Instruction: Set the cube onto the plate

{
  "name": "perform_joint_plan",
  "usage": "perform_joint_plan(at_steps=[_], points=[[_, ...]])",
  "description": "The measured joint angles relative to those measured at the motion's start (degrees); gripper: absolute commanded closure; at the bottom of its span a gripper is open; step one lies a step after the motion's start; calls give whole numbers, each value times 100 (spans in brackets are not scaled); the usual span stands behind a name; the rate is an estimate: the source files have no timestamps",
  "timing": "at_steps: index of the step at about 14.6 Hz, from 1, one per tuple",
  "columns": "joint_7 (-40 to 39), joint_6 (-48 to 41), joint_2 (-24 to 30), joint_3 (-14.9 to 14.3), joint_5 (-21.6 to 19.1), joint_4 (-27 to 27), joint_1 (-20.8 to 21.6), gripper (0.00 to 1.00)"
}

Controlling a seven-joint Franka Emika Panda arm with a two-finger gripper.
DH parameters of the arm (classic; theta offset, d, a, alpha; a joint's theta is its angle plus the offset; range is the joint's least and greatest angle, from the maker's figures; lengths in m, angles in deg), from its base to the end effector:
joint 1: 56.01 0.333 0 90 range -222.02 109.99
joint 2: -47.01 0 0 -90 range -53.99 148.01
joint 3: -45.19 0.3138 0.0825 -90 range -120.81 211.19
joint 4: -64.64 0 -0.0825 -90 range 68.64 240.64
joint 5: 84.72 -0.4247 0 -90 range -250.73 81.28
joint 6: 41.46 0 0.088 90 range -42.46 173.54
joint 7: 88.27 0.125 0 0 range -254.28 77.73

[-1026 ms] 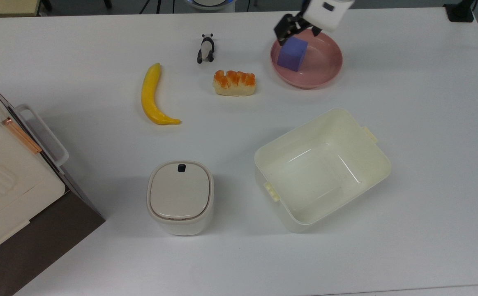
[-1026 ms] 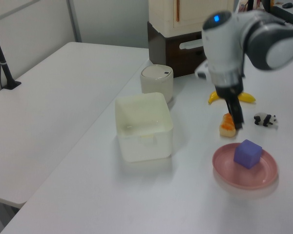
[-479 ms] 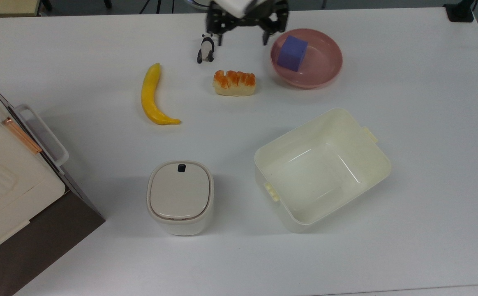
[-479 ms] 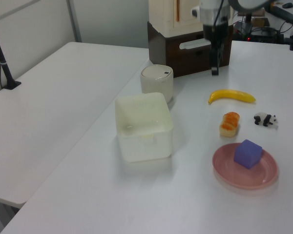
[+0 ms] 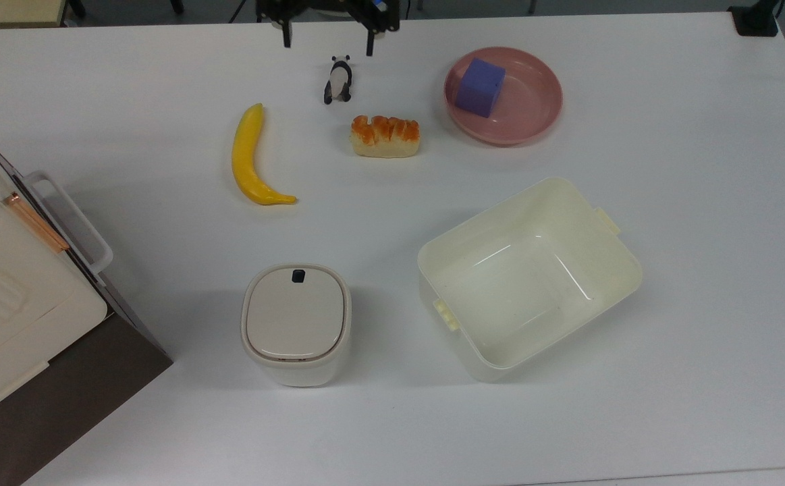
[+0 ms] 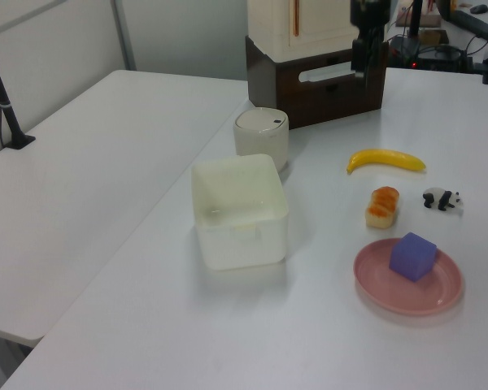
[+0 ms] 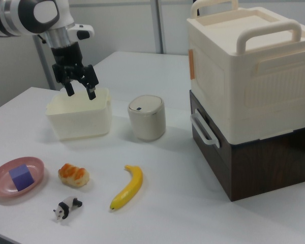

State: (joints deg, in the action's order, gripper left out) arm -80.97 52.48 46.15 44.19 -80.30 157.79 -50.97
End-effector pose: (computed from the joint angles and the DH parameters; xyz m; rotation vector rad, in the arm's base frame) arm 0.6036 0.0335 0.5734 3.0636 -0.0790 0.0098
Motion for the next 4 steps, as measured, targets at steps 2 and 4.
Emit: perform_joint_plan(at_steps=[2,4], points=[[0,0,75,0,-191,0,-119,0],[0,0,87,0,-282,0,-178,0]])
